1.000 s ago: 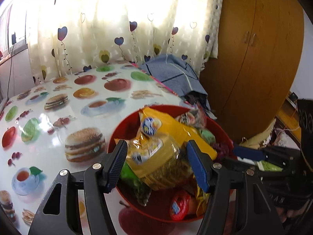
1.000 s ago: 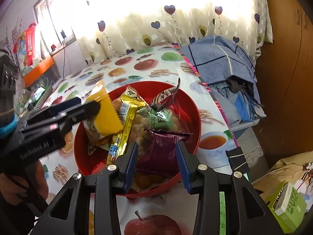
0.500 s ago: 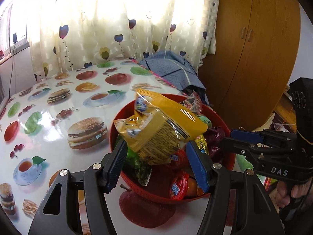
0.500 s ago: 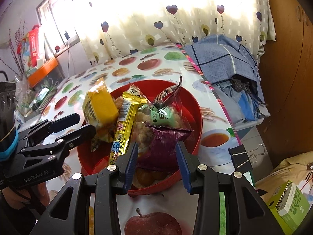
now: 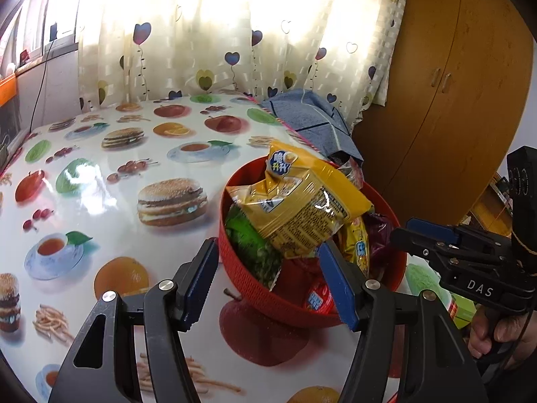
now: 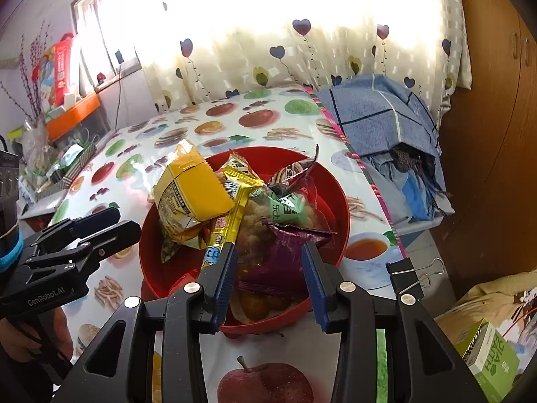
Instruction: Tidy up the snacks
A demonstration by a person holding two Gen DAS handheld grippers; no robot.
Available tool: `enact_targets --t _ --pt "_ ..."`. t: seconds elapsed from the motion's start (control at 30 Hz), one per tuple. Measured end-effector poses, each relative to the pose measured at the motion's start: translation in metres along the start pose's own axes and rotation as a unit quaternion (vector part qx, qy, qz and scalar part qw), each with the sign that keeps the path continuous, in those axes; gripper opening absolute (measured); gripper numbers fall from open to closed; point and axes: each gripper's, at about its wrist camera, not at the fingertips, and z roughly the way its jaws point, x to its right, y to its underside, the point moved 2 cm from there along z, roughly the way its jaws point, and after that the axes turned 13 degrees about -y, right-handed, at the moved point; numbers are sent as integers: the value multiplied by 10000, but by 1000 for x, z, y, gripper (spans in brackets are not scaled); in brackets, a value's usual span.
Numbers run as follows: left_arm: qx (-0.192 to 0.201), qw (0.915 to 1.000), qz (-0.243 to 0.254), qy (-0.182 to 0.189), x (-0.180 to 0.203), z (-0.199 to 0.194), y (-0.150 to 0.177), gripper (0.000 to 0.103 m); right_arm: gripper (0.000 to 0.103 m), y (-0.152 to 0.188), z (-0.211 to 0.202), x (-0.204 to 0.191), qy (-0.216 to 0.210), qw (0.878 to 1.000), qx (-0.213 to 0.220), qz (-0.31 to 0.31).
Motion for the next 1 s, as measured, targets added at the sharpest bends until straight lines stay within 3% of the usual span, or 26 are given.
enact_targets --t 0.37,0.67,0.87,1.0 --pt "-159 9994 -149 -271 -12 19 -1 63 39 -2 4 -2 -49 9999 106 19" --pt "-264 9979 -474 -351 -30 35 0 63 37 -28 14 6 176 9990 400 110" --pt "-267 9980 -478 -321 -33 41 -5 63 37 -40 36 6 196 9995 244 87" --pt "-220 9985 -349 -354 -31 45 -15 63 37 -28 41 -14 11 9998 13 -198"
